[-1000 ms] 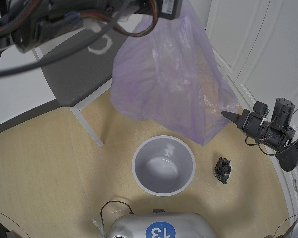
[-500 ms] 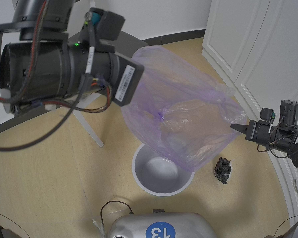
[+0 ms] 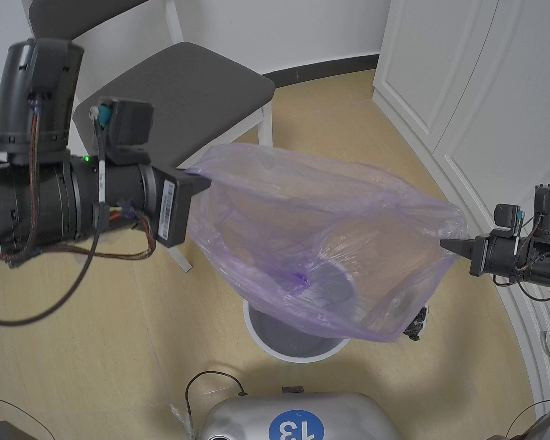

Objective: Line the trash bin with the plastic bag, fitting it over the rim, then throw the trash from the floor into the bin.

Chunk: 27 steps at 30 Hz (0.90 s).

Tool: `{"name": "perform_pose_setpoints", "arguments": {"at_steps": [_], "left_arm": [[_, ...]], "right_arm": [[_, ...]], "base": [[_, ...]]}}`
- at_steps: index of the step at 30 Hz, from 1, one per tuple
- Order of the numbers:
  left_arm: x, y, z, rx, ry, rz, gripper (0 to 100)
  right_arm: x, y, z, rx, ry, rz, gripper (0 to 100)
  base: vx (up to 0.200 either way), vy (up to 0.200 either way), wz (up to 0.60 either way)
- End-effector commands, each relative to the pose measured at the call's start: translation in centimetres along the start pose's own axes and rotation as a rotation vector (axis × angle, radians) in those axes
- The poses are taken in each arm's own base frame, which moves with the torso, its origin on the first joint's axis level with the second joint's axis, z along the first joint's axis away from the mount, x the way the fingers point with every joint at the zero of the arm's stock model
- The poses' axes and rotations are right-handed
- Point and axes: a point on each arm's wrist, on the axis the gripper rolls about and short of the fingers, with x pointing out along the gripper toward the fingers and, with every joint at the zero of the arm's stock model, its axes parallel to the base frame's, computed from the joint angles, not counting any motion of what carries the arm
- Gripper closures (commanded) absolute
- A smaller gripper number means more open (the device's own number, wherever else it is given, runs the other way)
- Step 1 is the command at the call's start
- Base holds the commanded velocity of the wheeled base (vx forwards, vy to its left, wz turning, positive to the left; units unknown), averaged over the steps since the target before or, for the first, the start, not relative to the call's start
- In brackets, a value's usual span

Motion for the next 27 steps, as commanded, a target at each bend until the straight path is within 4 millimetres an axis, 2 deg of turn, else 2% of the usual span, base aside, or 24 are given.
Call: {"name": "perform_pose_setpoints", "arguments": {"at_steps": [1,2,6,12,16,24,27], "left_arm": [[-0.6,0.3,-2.5,-0.023,-0.007,-0.008,100],[-0.6,0.2,-3.4,-0.023,0.004,-0.028,100],[-1.0,-0.1,-4.4,-0.02,0.0,-0.058,100],[-1.2,-0.1,-4.5,-0.027,-0.091,-0.15,100],[-0.8,0.1,-4.6,-0.03,-0.155,-0.147,100],[-0.5,0.7,-6.1,-0.041,-0.125,-0.115,100],[-1.1,0.8,-7.2,-0.076,-0.101,-0.102,100]], "right_arm": [[-1.5,0.9,-0.4,-0.071,0.015,0.009,100],[-1.8,1.2,-0.8,-0.108,0.024,0.017,100],[-2.7,1.7,-1.3,-0.185,0.02,0.021,100],[-3.9,2.2,-0.9,-0.247,-0.01,0.021,100],[-4.6,2.4,-0.8,-0.279,-0.031,0.012,100],[-5.8,1.7,-1.1,-0.289,-0.002,-0.05,100],[-6.2,0.9,-1.5,-0.311,0.012,-0.087,100]], "base": [[0.0,0.0,0.0],[0.0,0.0,0.0],[0.0,0.0,0.0],[0.0,0.0,0.0],[0.0,0.0,0.0],[0.0,0.0,0.0],[0.0,0.0,0.0]]}}
